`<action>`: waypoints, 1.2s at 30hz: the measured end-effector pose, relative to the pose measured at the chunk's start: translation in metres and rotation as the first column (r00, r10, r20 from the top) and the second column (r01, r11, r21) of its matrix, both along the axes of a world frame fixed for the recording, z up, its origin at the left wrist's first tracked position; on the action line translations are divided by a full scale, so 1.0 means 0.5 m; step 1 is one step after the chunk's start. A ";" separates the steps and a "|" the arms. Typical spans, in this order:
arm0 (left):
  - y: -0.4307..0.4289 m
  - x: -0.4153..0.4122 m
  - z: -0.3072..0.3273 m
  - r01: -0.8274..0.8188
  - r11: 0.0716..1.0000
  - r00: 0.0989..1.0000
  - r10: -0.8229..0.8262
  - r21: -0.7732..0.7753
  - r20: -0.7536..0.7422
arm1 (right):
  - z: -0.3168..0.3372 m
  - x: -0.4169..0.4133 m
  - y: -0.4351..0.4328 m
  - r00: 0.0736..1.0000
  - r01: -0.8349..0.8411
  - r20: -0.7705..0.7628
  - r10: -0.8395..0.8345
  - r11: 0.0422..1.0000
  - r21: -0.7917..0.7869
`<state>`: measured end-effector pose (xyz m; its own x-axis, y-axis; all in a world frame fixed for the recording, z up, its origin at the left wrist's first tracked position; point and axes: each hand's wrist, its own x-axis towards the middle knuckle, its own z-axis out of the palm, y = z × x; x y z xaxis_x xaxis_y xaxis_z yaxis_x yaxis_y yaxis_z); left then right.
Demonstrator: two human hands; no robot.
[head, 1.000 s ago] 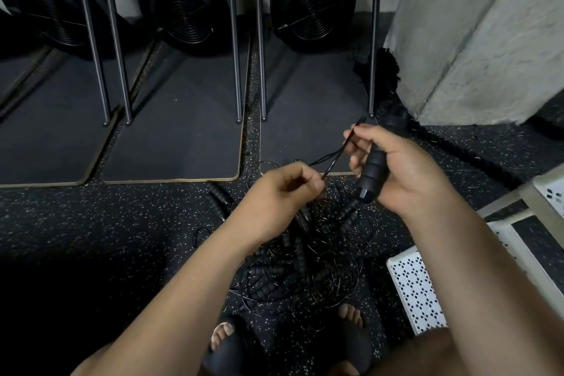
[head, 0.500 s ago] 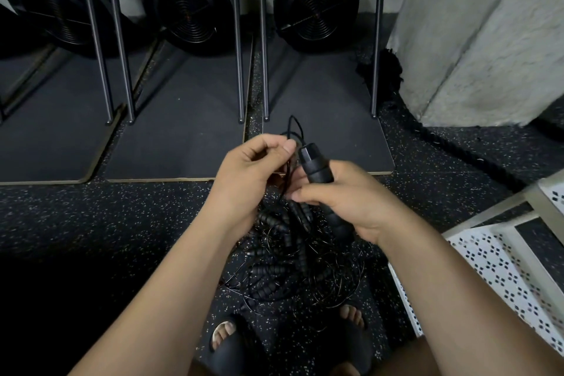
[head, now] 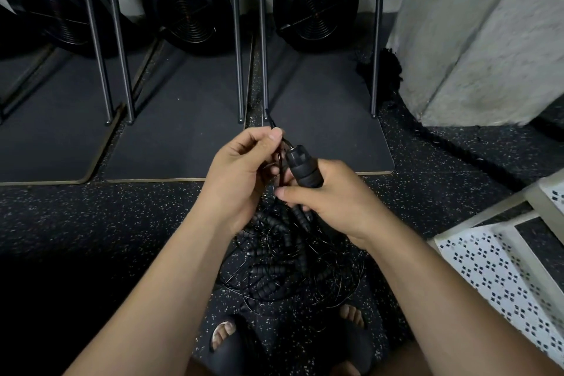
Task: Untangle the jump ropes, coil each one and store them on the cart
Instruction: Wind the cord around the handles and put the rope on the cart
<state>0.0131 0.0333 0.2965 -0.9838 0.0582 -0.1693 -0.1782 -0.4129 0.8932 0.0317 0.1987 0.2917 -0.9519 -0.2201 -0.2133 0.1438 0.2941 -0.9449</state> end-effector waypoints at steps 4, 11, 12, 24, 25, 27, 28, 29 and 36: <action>-0.009 -0.005 -0.020 -0.017 0.984 0.999 0.010 -0.178 -0.038 | 0.015 -0.006 0.012 1.000 0.026 -0.001 -0.026 0.995 -0.099; 0.007 0.016 -0.044 0.385 0.776 0.919 -0.374 -0.500 0.126 | 0.057 -0.025 0.049 0.967 0.248 0.064 -0.248 0.845 -0.474; 0.011 0.020 -0.046 0.396 0.754 0.911 -0.394 -0.524 0.122 | 0.060 -0.028 0.057 0.959 0.270 0.057 -0.279 0.827 -0.493; 0.009 0.016 -0.077 0.303 0.284 0.855 -0.502 -0.910 0.129 | 0.058 -0.053 0.106 0.886 0.434 0.174 -0.431 0.636 -0.638; 0.009 0.017 -0.075 0.303 0.282 0.854 -0.504 -0.910 0.128 | 0.057 -0.054 0.107 0.885 0.436 0.178 -0.430 0.633 -0.639; 0.007 0.016 -0.076 0.299 0.293 0.856 -0.504 -0.908 0.119 | 0.055 -0.056 0.109 0.892 0.429 0.186 -0.411 0.642 -0.636; 0.006 0.015 -0.078 0.289 0.310 0.861 -0.498 -0.906 0.104 | 0.055 -0.056 0.110 0.902 0.418 0.196 -0.385 0.663 -0.622; 0.005 0.014 -0.078 0.272 0.340 0.868 -0.491 -0.900 0.077 | 0.054 -0.055 0.109 0.914 0.401 0.206 -0.348 0.703 -0.587; 0.004 0.007 -0.038 0.090 0.674 0.924 -0.331 -0.734 -0.190 | 0.013 -0.023 0.069 0.970 0.074 0.236 -0.061 0.996 -0.046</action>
